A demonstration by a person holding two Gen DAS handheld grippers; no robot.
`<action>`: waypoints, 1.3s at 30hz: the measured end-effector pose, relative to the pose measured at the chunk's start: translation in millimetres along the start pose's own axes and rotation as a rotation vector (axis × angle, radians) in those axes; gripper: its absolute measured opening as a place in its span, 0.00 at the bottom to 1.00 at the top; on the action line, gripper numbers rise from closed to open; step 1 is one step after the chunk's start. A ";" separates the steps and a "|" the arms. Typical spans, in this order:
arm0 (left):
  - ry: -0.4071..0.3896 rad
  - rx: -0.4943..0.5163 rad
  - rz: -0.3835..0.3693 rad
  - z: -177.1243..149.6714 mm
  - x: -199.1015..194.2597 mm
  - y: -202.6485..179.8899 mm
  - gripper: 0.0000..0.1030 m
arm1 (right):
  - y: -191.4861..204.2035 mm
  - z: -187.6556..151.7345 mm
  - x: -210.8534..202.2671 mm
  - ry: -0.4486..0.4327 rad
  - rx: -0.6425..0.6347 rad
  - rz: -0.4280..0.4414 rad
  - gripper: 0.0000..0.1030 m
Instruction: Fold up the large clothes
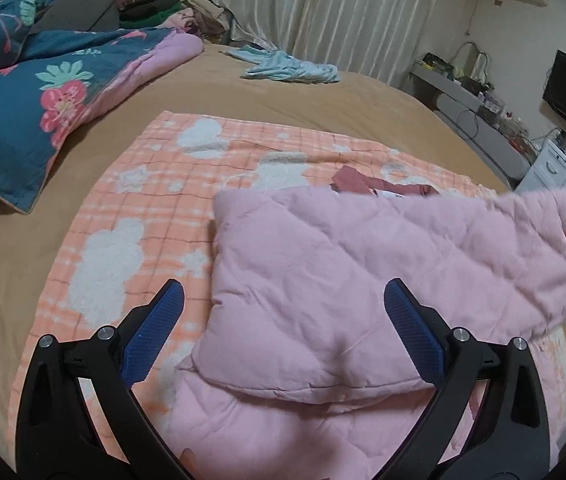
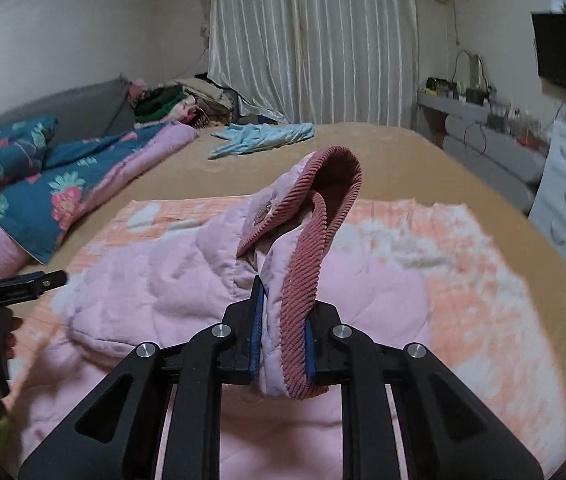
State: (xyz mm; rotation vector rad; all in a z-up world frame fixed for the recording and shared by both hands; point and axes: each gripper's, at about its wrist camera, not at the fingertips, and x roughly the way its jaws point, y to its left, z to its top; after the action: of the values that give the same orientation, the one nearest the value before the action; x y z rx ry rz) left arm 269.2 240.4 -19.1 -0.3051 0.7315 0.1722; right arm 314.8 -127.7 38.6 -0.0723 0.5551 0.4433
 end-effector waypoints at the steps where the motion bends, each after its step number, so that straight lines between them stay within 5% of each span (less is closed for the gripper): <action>1: -0.005 0.021 -0.023 -0.3 3.2 -3.7 0.91 | -4.6 2.7 10.2 0.022 0.005 -0.010 0.15; 18: 0.041 0.147 -0.066 -21.7 31.5 -45.9 0.91 | -32.6 -39.5 66.1 0.171 0.134 -0.062 0.18; 23: 0.047 0.164 -0.081 -26.3 35.2 -52.7 0.83 | -34.5 -41.2 69.2 0.184 0.133 -0.067 0.22; 26: 0.063 0.180 -0.086 -30.3 39.6 -56.9 0.76 | -34.1 -41.9 70.9 0.196 0.126 -0.078 0.27; 31: 0.101 0.173 -0.091 -35.1 50.2 -54.5 0.76 | -30.0 -41.9 67.1 0.198 0.083 -0.116 0.51; 39: 0.150 0.143 -0.102 -45.7 68.4 -43.7 0.78 | -1.7 -34.3 50.8 0.147 0.006 -0.080 0.70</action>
State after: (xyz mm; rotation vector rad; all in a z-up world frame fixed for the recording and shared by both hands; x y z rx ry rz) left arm 302.0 187.3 -88.3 -0.2198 0.8698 0.0003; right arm 337.1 -115.9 -17.3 -0.1214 0.6959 0.3595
